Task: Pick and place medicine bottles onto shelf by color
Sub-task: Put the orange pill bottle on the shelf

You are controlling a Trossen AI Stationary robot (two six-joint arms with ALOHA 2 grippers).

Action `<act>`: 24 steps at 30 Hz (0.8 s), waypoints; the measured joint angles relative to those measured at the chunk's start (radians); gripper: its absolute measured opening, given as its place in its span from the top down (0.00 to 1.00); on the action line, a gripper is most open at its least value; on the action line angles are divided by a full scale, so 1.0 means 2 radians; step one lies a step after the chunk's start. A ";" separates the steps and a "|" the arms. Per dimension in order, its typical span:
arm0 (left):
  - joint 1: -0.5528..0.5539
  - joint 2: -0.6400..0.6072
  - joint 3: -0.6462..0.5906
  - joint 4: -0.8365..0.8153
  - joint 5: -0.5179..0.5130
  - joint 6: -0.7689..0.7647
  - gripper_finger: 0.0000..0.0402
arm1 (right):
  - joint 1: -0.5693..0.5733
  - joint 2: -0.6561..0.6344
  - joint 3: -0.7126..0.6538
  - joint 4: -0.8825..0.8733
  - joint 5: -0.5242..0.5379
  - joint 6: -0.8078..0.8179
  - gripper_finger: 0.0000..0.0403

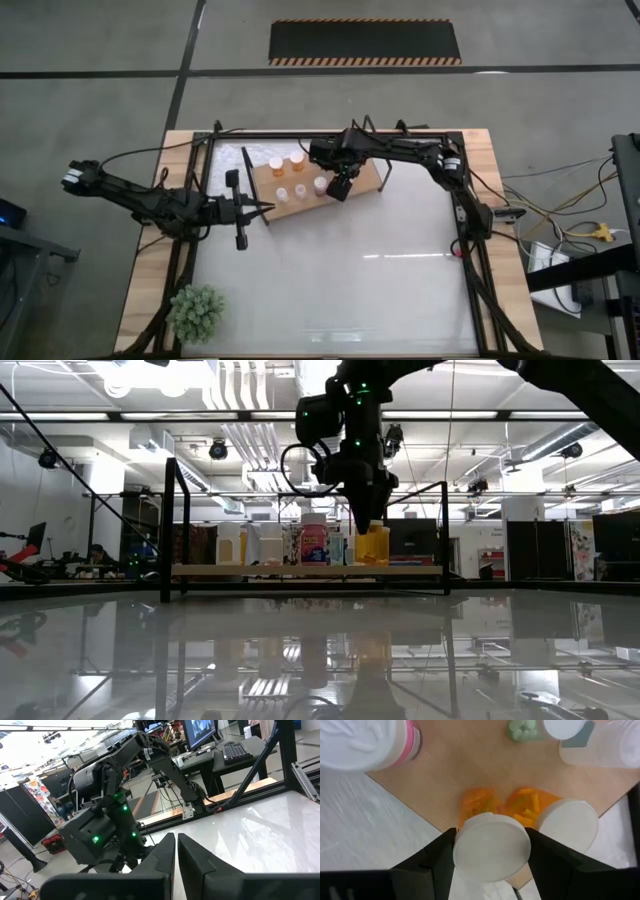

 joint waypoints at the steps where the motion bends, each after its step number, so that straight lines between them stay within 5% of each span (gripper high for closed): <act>1: 0.000 0.000 0.000 0.000 0.000 0.000 0.99 | -0.002 -0.001 0.000 -0.001 0.002 -0.002 0.50; 14: 0.000 0.000 -0.001 0.000 0.000 0.000 0.99 | -0.001 -0.003 -0.003 0.004 -0.042 -0.011 0.50; 24: 0.000 0.000 -0.001 0.001 0.000 0.000 0.99 | -0.001 -0.004 0.000 0.027 -0.041 -0.006 0.34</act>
